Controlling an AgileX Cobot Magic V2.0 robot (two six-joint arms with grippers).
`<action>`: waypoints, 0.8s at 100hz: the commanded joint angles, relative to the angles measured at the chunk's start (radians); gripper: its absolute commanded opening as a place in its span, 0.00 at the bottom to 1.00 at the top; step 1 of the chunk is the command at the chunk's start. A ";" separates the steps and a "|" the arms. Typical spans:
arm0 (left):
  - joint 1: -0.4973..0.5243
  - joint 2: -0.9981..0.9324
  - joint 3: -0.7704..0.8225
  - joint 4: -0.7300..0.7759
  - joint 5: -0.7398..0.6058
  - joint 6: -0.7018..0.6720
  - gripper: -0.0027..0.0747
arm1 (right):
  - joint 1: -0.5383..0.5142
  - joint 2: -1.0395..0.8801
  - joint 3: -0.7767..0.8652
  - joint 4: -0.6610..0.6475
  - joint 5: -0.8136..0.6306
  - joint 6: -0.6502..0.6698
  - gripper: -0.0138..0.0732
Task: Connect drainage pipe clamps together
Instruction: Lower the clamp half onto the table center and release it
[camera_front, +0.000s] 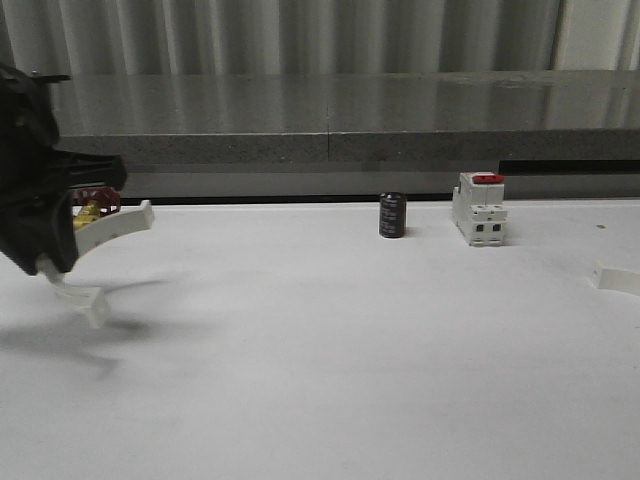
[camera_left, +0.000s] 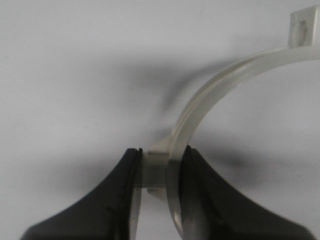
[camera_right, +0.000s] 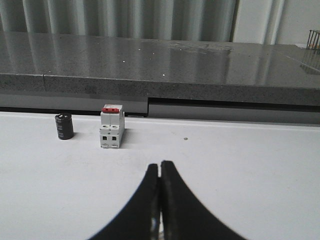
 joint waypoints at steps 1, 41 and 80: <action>-0.046 -0.009 -0.061 -0.002 -0.018 -0.041 0.10 | -0.003 -0.020 -0.017 -0.010 -0.074 -0.007 0.08; -0.153 0.149 -0.195 -0.010 0.013 -0.153 0.10 | -0.003 -0.020 -0.017 -0.010 -0.074 -0.007 0.08; -0.155 0.173 -0.207 -0.010 0.052 -0.160 0.50 | -0.003 -0.020 -0.017 -0.010 -0.074 -0.007 0.08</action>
